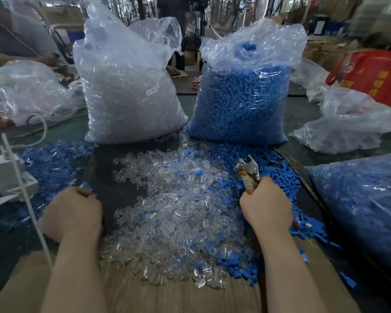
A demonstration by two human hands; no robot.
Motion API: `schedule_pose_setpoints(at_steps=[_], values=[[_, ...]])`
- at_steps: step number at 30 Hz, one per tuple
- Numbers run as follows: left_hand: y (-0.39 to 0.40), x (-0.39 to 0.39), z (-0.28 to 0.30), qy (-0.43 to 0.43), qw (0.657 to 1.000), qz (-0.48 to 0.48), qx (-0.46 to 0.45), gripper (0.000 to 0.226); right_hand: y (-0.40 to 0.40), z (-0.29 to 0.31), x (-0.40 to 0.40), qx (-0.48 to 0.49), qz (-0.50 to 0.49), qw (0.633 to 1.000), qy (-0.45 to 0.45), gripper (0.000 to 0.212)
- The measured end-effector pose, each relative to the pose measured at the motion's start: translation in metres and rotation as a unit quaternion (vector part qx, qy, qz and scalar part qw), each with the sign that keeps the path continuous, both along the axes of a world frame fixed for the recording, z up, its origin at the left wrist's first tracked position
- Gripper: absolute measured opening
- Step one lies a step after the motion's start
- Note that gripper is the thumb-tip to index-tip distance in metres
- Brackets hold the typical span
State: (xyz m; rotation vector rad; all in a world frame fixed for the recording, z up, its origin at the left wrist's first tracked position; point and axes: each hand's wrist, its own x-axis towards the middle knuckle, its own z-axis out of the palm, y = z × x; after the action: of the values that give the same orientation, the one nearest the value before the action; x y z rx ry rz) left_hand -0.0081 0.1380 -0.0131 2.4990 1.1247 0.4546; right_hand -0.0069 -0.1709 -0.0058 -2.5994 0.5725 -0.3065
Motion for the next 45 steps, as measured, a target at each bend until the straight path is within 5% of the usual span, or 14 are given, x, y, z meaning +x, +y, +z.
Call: schedule_pose_setpoints(at_steps=[5,8,12,17,22,35,38,45], values=[[-0.013,0.005,0.012,0.029,0.996,-0.056,0.064,0.032,-0.001,-0.001,0.000,-0.041,-0.010,0.997,0.062,0.040],[-0.030,0.010,0.016,0.003,0.986,-0.165,-0.036,0.036,0.000,-0.001,0.000,-0.054,-0.002,0.995,0.090,0.042],[-0.058,0.014,0.013,0.113,0.952,-0.271,-0.090,0.059,0.001,-0.001,0.000,-0.058,0.016,0.993,0.105,0.030],[-0.075,0.016,0.012,0.081,0.923,-0.361,-0.111,0.032,0.002,-0.001,0.000,-0.057,0.032,0.993,0.102,0.025],[-0.077,0.013,0.014,0.033,0.934,-0.345,-0.093,0.008,0.002,-0.002,0.000,-0.060,0.035,0.993,0.096,0.021],[-0.079,0.011,0.017,0.023,0.942,-0.327,-0.070,0.019,0.003,-0.003,0.001,-0.040,0.008,0.999,0.026,0.016],[-0.081,0.011,0.021,-0.041,0.947,-0.311,-0.066,0.024,0.003,-0.004,0.002,-0.036,0.003,0.999,-0.015,0.021],[-0.099,0.009,0.029,-0.178,0.882,-0.318,-0.299,0.007,0.008,-0.005,0.008,0.028,0.043,0.996,-0.078,0.017]])
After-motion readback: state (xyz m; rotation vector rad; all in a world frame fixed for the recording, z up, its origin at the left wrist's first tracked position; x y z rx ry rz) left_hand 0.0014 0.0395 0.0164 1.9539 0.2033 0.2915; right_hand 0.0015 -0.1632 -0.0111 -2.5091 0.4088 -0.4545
